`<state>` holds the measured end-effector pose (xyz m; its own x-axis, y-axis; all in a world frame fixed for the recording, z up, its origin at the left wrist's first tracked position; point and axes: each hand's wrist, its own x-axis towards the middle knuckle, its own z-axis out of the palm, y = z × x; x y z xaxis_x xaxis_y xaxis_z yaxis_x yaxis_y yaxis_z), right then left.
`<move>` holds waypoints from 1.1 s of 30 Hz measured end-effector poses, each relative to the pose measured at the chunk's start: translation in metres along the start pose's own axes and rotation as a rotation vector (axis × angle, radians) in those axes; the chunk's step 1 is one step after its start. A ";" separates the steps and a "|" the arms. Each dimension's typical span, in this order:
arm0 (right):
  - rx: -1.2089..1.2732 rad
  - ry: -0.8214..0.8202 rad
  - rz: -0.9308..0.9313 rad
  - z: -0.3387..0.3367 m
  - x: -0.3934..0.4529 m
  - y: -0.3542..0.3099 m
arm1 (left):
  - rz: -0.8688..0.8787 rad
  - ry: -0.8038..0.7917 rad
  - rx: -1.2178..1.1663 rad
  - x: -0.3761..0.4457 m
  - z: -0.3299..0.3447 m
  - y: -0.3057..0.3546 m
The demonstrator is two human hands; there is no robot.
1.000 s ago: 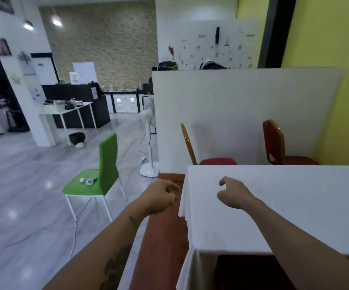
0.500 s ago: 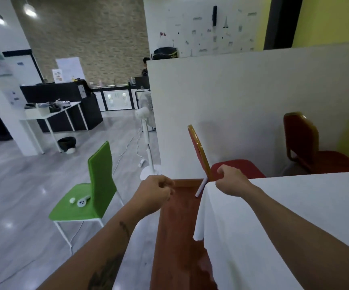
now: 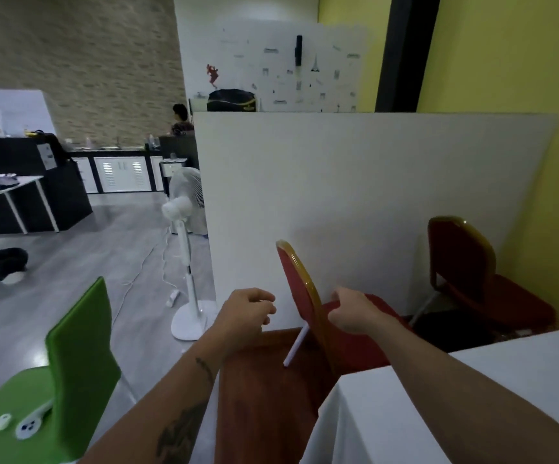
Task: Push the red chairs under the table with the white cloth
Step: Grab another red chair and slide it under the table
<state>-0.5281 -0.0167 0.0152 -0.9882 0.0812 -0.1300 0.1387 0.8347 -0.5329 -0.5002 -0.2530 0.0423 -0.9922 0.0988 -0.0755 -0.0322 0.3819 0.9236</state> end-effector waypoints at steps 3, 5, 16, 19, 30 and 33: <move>0.003 -0.002 0.055 0.006 0.040 -0.013 | -0.020 -0.057 -0.005 0.057 -0.013 -0.006; 0.028 -0.001 0.088 0.012 0.064 -0.018 | -0.024 -0.095 -0.006 0.095 -0.018 -0.008; 0.030 -0.052 0.208 0.029 0.197 -0.001 | -0.106 -0.222 -0.127 0.257 0.031 -0.011; 0.043 -0.070 0.214 0.039 0.230 0.004 | -0.116 -0.206 -0.162 0.295 0.042 -0.016; 0.010 -0.122 0.333 0.073 0.299 0.018 | -0.338 -0.245 -0.181 0.440 0.100 -0.044; -0.058 -0.120 0.424 0.082 0.307 0.018 | -0.356 -0.231 -0.164 0.465 0.116 -0.058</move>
<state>-0.8232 -0.0217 -0.1029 -0.8295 0.3619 -0.4254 0.5230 0.7706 -0.3643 -0.9454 -0.1230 -0.0900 -0.8638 0.1975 -0.4634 -0.4032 0.2803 0.8711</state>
